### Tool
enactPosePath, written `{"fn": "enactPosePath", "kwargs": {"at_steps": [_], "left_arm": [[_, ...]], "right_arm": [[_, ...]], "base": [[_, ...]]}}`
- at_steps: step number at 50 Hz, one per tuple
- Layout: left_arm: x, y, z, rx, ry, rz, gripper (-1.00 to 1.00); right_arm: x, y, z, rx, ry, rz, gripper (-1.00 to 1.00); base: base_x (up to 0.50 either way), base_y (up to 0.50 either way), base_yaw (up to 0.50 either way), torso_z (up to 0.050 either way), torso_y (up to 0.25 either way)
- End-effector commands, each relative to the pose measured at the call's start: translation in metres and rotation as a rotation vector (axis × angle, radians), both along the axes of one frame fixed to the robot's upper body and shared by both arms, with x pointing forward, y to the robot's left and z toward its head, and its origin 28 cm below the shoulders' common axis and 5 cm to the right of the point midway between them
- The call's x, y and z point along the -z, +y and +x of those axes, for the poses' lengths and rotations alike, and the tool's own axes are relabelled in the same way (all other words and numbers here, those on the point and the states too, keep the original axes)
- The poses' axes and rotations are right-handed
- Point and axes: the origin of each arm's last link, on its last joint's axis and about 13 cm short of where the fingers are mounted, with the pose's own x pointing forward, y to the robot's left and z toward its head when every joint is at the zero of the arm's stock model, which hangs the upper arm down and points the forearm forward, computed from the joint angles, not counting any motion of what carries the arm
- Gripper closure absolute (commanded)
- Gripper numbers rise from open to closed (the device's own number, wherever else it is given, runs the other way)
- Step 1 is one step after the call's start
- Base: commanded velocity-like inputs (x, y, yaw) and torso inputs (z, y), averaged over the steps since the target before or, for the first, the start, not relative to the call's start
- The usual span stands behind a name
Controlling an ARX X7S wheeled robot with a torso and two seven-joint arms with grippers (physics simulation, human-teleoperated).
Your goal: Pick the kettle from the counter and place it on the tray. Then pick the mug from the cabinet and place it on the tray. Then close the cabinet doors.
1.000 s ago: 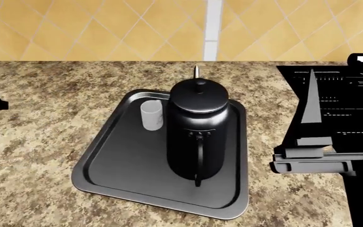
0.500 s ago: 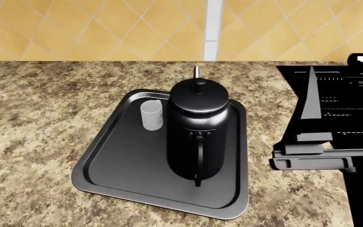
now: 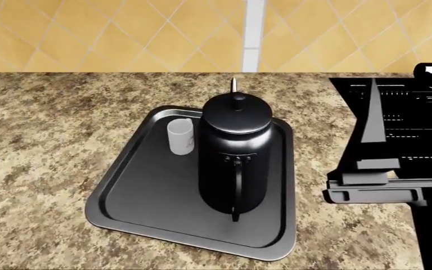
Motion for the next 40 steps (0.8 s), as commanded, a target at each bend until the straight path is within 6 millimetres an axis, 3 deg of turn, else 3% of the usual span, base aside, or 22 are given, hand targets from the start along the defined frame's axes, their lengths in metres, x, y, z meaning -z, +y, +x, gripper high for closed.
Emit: {"fn": "enactPosePath", "kwargs": {"at_steps": [1, 8, 16, 20, 26, 29, 33, 40], "left_arm": [[-0.097, -0.010, -0.001, 0.125, -0.040, -0.256, -1.00], [-0.113, -0.021, 0.021, 0.191, -0.020, -0.271, -1.00], [-0.135, -0.018, 0.059, 0.185, 0.030, -0.314, -1.00], [-0.141, -0.023, 0.071, 0.263, 0.095, -0.305, -1.00], [-0.150, -0.037, 0.076, 0.405, 0.103, -0.296, -1.00], [-0.155, -0.044, 0.077, 0.663, 0.175, -0.336, -1.00], [-0.157, -0.055, 0.073, 0.851, 0.260, -0.300, -1.00], [-0.159, -0.072, 0.064, 0.988, 0.323, -0.251, -1.00]], "right_arm": [[0.002, -0.002, -0.002, -0.005, 0.002, 0.006, -1.00], [0.004, -0.003, -0.003, -0.006, 0.006, 0.010, -1.00], [0.006, -0.003, -0.004, -0.009, 0.007, 0.010, -1.00], [0.007, -0.002, -0.004, -0.010, 0.011, 0.012, -1.00], [0.009, -0.003, -0.004, -0.009, 0.013, 0.015, -1.00], [0.009, -0.003, -0.005, -0.009, 0.014, 0.017, -1.00], [0.010, -0.003, -0.005, -0.008, 0.018, 0.021, -1.00], [0.010, -0.003, -0.005, -0.012, 0.016, 0.022, -1.00]], "base": [[0.00, 0.00, 0.00, 0.000, 0.013], [0.00, 0.00, 0.00, 0.003, 0.006], [0.00, 0.00, 0.00, 0.000, 0.000], [0.00, 0.00, 0.00, 0.000, 0.000], [0.00, 0.00, 0.00, 0.000, 0.000], [0.00, 0.00, 0.00, 0.000, 0.000], [0.00, 0.00, 0.00, 0.000, 0.000], [0.00, 0.00, 0.00, 0.001, 0.000]]}}
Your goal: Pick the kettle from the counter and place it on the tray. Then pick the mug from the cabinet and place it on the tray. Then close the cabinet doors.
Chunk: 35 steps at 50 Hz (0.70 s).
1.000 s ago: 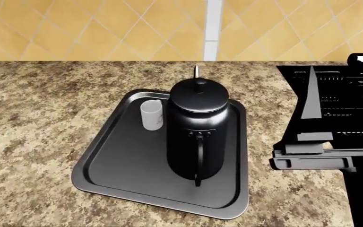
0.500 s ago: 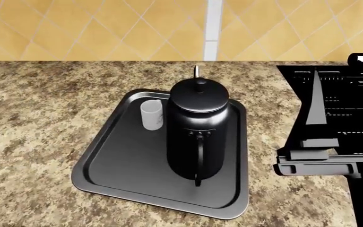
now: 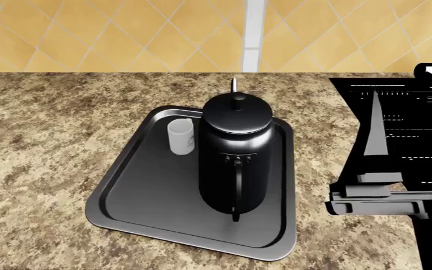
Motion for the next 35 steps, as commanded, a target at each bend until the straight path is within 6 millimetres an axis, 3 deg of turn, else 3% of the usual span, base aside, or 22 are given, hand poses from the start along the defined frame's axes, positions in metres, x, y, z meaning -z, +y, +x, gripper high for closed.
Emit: {"fn": "enactPosePath", "kwargs": {"at_steps": [1, 16, 28, 35], "left_arm": [[-0.010, -0.039, -0.010, 0.414, 0.002, 0.063, -1.00], [-0.006, -0.063, 0.004, 0.342, 0.055, 0.212, -1.00], [0.009, -0.066, 0.041, -0.030, 0.136, 0.391, -1.00], [0.016, -0.067, 0.056, -0.122, 0.155, 0.469, -1.00]], "right_arm": [[0.001, 0.000, -0.001, -0.003, 0.001, 0.003, -1.00], [-0.002, -0.006, -0.005, -0.003, -0.014, 0.008, -1.00], [0.002, -0.007, -0.007, -0.004, -0.015, 0.011, -1.00], [0.003, -0.008, -0.007, -0.002, -0.014, 0.013, -1.00]], "base": [[0.00, 0.00, 0.00, 0.000, 0.000], [0.00, 0.00, 0.00, 0.001, 0.001], [0.00, 0.00, 0.00, 0.000, 0.000], [0.00, 0.00, 0.00, 0.000, 0.000]]}}
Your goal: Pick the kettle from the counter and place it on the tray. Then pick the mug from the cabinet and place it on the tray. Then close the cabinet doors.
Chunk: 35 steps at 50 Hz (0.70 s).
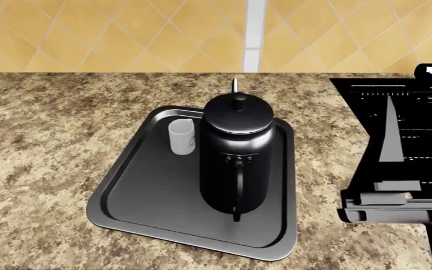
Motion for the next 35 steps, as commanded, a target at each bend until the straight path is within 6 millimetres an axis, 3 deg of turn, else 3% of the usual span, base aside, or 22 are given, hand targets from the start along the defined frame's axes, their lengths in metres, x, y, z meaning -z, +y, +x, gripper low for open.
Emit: {"fn": "enactPosePath", "kwargs": {"at_steps": [1, 35], "left_arm": [[0.028, -0.035, 0.030, -0.003, 0.201, 0.269, -1.00], [0.077, -0.059, 0.080, -0.262, 0.163, 0.610, -1.00]], "right_arm": [[0.002, -0.001, -0.002, 0.001, -0.002, 0.002, -1.00], [0.006, -0.002, -0.003, 0.012, 0.000, -0.002, -1.00]], "base": [[0.00, 0.00, 0.00, 0.000, 0.000], [0.00, 0.00, 0.00, 0.000, 0.000]]}}
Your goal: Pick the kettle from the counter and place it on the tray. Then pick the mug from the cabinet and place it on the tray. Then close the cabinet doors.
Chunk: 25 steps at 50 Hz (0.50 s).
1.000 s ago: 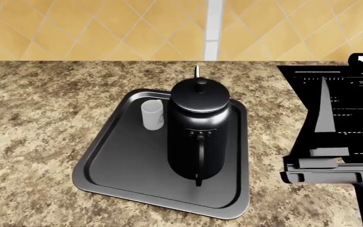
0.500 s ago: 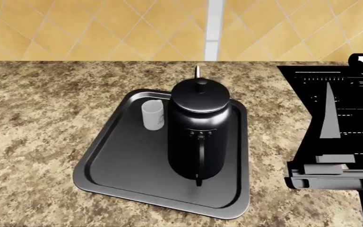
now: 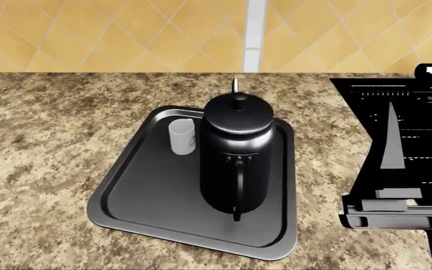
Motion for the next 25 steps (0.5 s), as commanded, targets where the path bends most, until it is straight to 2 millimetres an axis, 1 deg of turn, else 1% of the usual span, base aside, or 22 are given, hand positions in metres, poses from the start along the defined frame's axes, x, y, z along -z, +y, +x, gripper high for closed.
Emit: {"fn": "enactPosePath", "kwargs": {"at_steps": [1, 6, 14, 19, 25], "left_arm": [[0.038, -0.016, 0.025, 0.053, 0.215, 0.101, -1.00], [0.048, -0.017, 0.032, -0.013, 0.212, 0.179, -1.00], [0.061, -0.015, 0.043, -0.132, 0.147, 0.342, -1.00], [0.071, -0.012, 0.053, -0.209, 0.106, 0.442, -1.00], [0.084, -0.007, 0.065, -0.266, 0.101, 0.512, -1.00]], "right_arm": [[0.001, -0.001, -0.001, 0.004, -0.003, -0.003, -1.00], [0.002, 0.000, -0.002, 0.006, 0.001, 0.001, -1.00], [0.004, 0.000, -0.002, 0.006, 0.006, 0.004, -1.00], [0.006, 0.000, -0.002, 0.007, 0.010, 0.004, -1.00], [0.006, 0.001, -0.002, 0.008, 0.013, 0.004, -1.00]], "base": [[0.00, 0.00, 0.00, 0.000, 0.000], [0.00, 0.00, 0.00, 0.000, 0.000], [0.00, 0.00, 0.00, 0.000, 0.000], [0.00, 0.00, 0.00, 0.000, 0.000], [0.00, 0.00, 0.00, 0.000, 0.000]]}}
